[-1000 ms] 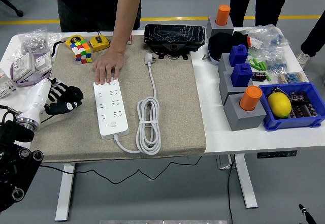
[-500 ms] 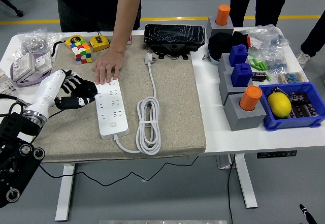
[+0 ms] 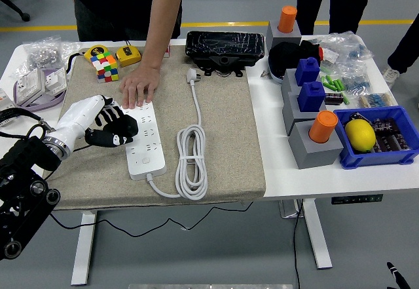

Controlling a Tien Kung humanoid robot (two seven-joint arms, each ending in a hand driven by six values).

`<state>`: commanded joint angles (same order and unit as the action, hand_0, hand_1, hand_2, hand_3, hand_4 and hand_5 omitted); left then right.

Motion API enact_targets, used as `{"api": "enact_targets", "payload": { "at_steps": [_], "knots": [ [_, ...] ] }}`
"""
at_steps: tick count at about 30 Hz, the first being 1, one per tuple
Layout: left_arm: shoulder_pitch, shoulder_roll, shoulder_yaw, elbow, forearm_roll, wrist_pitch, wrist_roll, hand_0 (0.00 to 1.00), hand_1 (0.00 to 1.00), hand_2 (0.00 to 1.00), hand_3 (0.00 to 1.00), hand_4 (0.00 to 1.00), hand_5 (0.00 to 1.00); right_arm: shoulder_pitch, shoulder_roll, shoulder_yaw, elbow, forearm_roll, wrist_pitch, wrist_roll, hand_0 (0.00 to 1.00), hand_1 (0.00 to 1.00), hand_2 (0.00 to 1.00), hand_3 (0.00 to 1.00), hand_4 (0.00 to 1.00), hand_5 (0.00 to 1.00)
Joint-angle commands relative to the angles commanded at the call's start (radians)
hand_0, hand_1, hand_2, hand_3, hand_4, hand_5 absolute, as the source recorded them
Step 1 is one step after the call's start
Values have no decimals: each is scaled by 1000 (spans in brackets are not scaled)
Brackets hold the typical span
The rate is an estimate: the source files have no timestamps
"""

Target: Pick up the plug,place it near the board,insert it into the board,press the button

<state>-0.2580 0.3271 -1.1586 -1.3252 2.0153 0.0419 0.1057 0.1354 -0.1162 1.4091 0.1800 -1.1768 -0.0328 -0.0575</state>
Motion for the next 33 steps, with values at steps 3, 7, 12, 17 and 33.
{"api": "enact_targets", "payload": {
  "at_steps": [3,7,12,17,33],
  "knots": [
    [-15,7,24,11,0,5,5,380,494,453,483,601,2,1,-1,-1,0,1,0,0,821,764,746,787,998,998],
    [-32,18,42,22,-5,0,7,382,498,459,486,601,2,2,-1,-3,0,2,0,1,821,764,747,786,998,998],
    [-46,19,54,48,-6,-4,6,382,498,459,486,601,2,3,-2,-3,0,2,0,0,821,764,747,786,998,998],
    [-55,19,60,67,-4,-4,4,387,504,458,487,601,2,3,-3,-1,0,2,0,-1,820,763,747,787,998,998],
    [-82,29,79,117,11,-3,1,395,515,463,494,599,2,7,-5,-6,0,6,0,0,820,763,747,785,998,998]
  ]
}}
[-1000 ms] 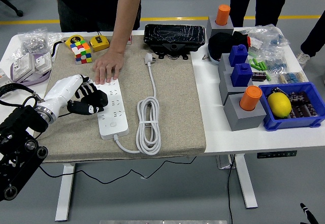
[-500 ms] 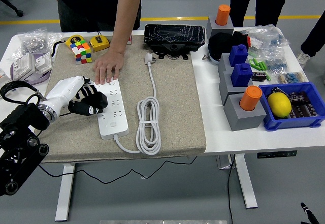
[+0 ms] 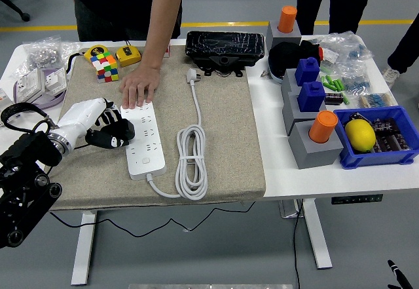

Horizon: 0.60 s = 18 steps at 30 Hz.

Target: Pick up the plug,place it near the board,insert it into the board,press the button

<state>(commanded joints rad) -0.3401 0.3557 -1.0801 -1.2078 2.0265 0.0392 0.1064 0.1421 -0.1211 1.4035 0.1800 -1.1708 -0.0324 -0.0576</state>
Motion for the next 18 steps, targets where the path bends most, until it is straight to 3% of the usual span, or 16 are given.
{"api": "enact_targets", "payload": {
  "at_steps": [18],
  "knots": [
    [-3,1,7,1,6,0,-1,399,521,467,497,609,2,1,-1,2,0,0,0,1,819,764,746,786,998,998]
  ]
}}
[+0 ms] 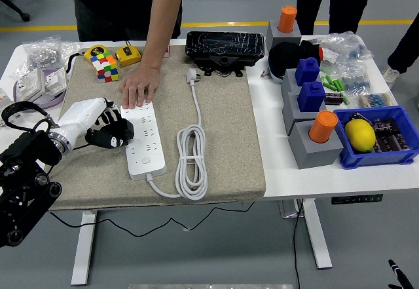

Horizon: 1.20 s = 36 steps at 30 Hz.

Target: Pick up the plug,place it near the board,insert it into the board,press the button

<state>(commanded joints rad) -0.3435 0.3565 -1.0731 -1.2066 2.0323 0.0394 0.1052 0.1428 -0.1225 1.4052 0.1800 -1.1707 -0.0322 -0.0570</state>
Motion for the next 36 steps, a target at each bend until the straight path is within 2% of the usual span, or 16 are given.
{"api": "enact_targets", "payload": {
  "at_steps": [14,33,34,36],
  "knots": [
    [-2,3,4,2,15,1,0,403,525,468,498,615,2,0,-1,3,0,-2,0,-1,819,763,745,786,998,998],
    [-10,22,30,1,25,-8,3,404,533,478,499,618,2,0,-2,4,0,1,-1,1,819,764,745,786,998,998],
    [-10,22,30,2,25,-9,4,421,558,515,512,637,2,0,-2,5,0,1,0,1,820,763,745,786,998,998],
    [-11,22,30,2,26,-10,4,421,558,515,512,637,2,0,-2,5,0,1,0,1,820,763,745,786,998,998]
  ]
}}
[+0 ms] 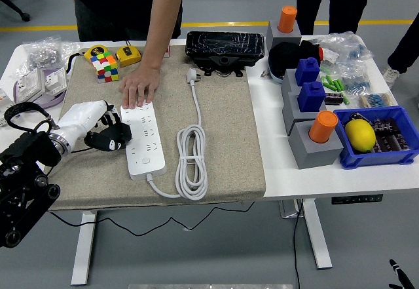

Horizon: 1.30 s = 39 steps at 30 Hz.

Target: Pick up the plug,place it near the board,insert it into the board,press the button

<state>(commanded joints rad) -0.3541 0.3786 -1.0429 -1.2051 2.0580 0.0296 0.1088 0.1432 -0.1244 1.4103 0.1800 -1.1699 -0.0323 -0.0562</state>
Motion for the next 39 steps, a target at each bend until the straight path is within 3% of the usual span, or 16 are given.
{"api": "enact_targets", "payload": {
  "at_steps": [9,10,15,16,39],
  "knots": [
    [-5,6,1,-4,10,-8,3,430,593,546,524,655,2,3,-2,3,0,1,-1,1,820,763,745,786,998,998],
    [-6,7,1,-5,11,-9,3,494,706,608,579,688,2,3,-2,4,0,1,-1,1,820,763,745,786,998,998],
    [-7,8,2,-5,17,-13,4,494,706,608,579,688,2,3,-2,3,0,2,-1,1,820,763,745,786,998,998],
    [-7,8,2,-6,18,-13,5,570,758,688,622,714,2,3,-3,2,0,3,-1,1,819,762,746,786,998,998],
    [3,6,-4,-47,25,-15,8,592,771,721,629,727,2,3,-3,3,0,3,-2,1,819,762,746,786,998,998]
  ]
}}
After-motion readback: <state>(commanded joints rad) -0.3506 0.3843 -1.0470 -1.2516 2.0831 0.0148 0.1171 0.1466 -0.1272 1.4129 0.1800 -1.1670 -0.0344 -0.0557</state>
